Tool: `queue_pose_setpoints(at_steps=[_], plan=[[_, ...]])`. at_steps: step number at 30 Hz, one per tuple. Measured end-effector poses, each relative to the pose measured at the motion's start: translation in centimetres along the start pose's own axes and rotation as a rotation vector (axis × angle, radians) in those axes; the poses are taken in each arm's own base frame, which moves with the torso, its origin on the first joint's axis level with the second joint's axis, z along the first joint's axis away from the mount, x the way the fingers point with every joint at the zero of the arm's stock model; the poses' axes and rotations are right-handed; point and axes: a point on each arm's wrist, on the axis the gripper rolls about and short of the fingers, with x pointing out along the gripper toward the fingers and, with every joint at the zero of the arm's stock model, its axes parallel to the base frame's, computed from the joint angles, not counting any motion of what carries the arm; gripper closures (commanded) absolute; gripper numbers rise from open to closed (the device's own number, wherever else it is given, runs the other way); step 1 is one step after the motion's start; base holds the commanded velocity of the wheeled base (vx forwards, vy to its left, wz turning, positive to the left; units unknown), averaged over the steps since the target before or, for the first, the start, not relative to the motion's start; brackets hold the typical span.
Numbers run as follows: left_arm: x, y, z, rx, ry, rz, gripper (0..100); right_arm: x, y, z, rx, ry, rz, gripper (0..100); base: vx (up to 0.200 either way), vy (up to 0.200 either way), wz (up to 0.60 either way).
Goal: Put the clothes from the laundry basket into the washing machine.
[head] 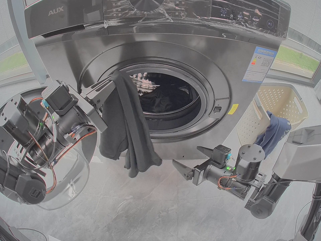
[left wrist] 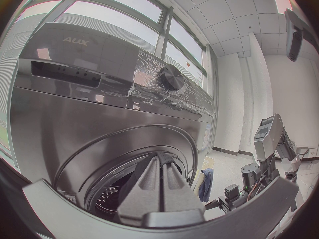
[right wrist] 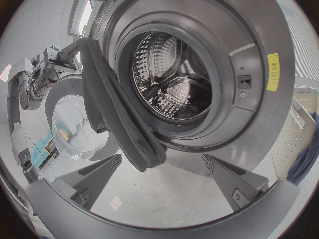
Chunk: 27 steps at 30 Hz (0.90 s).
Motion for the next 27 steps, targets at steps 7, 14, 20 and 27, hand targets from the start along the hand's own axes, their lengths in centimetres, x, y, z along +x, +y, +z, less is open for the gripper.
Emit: queue_pose_setpoints(at_steps=[7,14,20,27], plan=[[0.0,0.1,0.0,0.001,0.001,0.003,100,1.3,1.5,-0.4,-0.004,-0.012,0.048,0,0.000,0.000,0.00],[0.0,0.0,0.0,0.000,0.001,0.000,100,2.1,1.8,-0.6,-0.006,-0.022,0.056,0,0.000,0.000,0.00],[0.1,0.0,0.0,0.000,-0.003,-0.003,100,3.4,1.7,-0.6,-0.007,-0.043,0.051,0,0.000,0.000,0.00],[0.1,0.0,0.2,0.001,-0.009,-0.004,100,5.2,1.4,-1.4,-0.012,-0.054,0.046,0,0.000,0.000,0.00]])
